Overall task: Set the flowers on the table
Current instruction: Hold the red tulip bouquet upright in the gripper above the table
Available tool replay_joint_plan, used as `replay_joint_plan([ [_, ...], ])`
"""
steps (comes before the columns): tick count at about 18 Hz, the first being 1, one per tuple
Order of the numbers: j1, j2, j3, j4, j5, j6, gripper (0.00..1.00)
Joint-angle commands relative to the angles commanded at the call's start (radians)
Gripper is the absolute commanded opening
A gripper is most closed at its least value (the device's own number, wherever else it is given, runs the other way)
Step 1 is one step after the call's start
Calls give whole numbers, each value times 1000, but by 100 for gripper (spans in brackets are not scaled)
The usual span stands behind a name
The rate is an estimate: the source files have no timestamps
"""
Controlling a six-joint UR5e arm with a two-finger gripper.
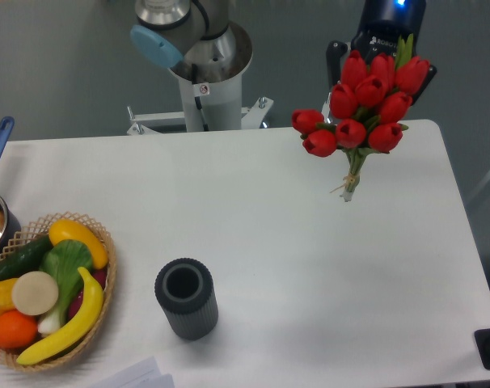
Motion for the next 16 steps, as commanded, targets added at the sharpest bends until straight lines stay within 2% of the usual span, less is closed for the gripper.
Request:
replay_joint_plan([
  [7,2,23,-9,0,46,0,48],
  [13,-3,40,-6,-2,173,2,48],
  [16,-11,54,-12,-5,277,2,49],
])
